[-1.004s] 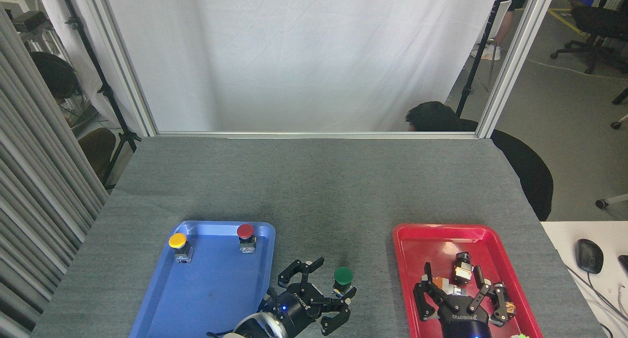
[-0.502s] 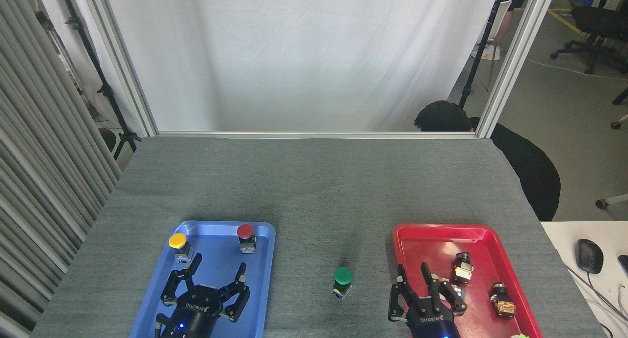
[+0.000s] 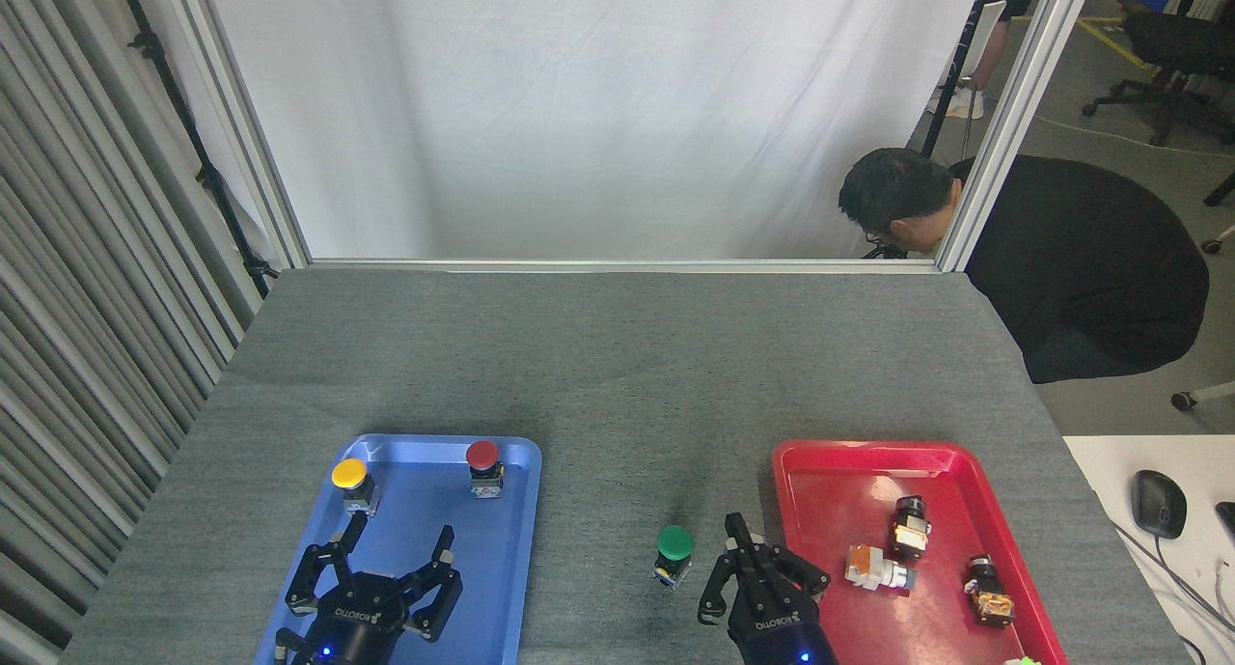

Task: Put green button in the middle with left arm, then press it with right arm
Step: 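Move the right hand over the green button and press down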

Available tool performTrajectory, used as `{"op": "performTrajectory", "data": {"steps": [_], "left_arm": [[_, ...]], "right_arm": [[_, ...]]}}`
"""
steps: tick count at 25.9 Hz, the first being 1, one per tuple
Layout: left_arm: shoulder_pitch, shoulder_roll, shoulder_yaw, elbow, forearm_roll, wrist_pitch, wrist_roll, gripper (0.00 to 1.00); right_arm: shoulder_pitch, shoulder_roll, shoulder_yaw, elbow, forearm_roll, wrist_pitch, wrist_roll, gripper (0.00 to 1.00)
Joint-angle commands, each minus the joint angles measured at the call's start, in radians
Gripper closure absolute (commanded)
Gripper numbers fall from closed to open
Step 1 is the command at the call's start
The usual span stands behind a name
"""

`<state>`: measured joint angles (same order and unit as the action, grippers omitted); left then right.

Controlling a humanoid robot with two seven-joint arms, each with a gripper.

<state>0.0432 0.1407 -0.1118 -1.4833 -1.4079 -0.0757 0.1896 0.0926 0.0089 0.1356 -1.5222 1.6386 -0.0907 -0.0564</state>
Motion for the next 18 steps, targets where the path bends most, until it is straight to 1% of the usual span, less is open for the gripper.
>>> {"op": "performTrajectory", "data": {"steps": [1,5,8,13,18], "left_arm": [[0.000,-0.001,0.001,0.001,0.001,-0.010,-0.001,0.01],[0.000,-0.001,0.001,0.001,0.001,-0.012,0.001,0.01],[0.000,0.000,0.001,0.001,0.003,-0.012,-0.001,0.01],[0.000,0.000,0.001,0.005,0.004,-0.013,-0.001,0.01],[0.000,-0.001,0.001,0.005,0.004,-0.013,-0.001,0.01]], "right_arm": [[-0.020,0.013,0.016,0.013,0.004,0.003,0.000,1.00],[-0.059,0.013,0.030,0.086,0.004,0.020,0.000,1.00],[-0.082,0.019,0.039,0.123,0.004,0.026,-0.002,1.00],[-0.086,0.032,0.058,0.154,0.004,0.028,-0.002,1.00],[-0.102,0.034,0.070,0.217,0.003,0.031,-0.002,1.00]]}}
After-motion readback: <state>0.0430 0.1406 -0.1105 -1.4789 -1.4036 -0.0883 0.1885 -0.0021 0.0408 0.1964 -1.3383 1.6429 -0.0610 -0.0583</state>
